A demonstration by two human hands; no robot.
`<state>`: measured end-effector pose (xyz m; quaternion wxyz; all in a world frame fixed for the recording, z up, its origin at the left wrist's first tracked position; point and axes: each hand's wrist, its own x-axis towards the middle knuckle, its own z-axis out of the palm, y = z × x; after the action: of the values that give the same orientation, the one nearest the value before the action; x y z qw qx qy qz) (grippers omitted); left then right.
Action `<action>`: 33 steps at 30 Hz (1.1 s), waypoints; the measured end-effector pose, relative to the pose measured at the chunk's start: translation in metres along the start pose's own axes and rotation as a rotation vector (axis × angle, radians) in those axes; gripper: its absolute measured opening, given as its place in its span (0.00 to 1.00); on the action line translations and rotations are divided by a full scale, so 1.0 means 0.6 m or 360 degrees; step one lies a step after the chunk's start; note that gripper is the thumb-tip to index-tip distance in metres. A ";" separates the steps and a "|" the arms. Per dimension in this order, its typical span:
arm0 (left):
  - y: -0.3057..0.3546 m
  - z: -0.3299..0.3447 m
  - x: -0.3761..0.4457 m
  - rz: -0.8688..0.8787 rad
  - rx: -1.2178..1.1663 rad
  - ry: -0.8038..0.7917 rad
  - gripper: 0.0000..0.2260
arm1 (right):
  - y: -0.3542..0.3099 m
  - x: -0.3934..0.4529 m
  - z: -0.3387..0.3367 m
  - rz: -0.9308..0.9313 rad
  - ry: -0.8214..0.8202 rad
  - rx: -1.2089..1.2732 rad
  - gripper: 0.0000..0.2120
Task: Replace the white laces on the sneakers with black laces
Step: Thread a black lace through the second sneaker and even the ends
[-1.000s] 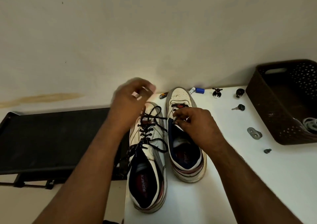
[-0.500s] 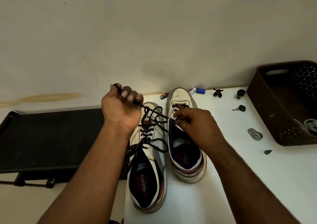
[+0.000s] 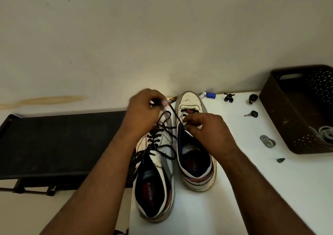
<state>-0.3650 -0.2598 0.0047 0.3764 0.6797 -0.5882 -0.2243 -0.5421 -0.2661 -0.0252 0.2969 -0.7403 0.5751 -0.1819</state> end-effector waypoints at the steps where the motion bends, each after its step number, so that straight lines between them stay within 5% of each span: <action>1: -0.001 -0.001 -0.002 -0.0018 -0.0242 0.0201 0.08 | 0.000 -0.002 -0.001 -0.0016 0.0012 0.0005 0.12; 4: 0.007 0.023 -0.009 -0.0227 -0.0618 0.0244 0.08 | -0.003 0.000 -0.002 -0.0058 0.0037 -0.0029 0.12; 9: 0.025 0.025 -0.001 -0.0657 -0.1316 -0.0422 0.10 | 0.001 0.001 0.001 -0.0094 0.0007 -0.0119 0.13; 11: 0.029 0.012 0.001 -0.0710 -0.1334 -0.0475 0.11 | 0.002 0.002 -0.002 -0.0084 -0.0017 -0.0096 0.13; 17: 0.015 -0.021 -0.006 -0.0771 -0.0243 -0.0949 0.17 | -0.001 0.003 -0.026 -0.0016 -0.0135 -0.0085 0.15; 21: 0.001 -0.006 -0.007 -0.0566 0.0354 -0.1110 0.18 | 0.001 0.000 -0.044 0.0020 -0.0201 0.0037 0.16; 27: -0.002 -0.001 -0.002 -0.0334 0.0450 -0.0934 0.04 | 0.011 0.001 -0.048 0.0095 -0.0194 0.0245 0.15; 33: 0.026 -0.018 -0.001 -0.0283 -0.0888 -0.0418 0.11 | 0.025 0.005 -0.045 0.0116 -0.0058 0.0531 0.11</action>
<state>-0.3667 -0.2571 0.0233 0.4480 0.5642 -0.4859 -0.4948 -0.5689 -0.2776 -0.0144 0.4325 -0.6626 0.5579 -0.2503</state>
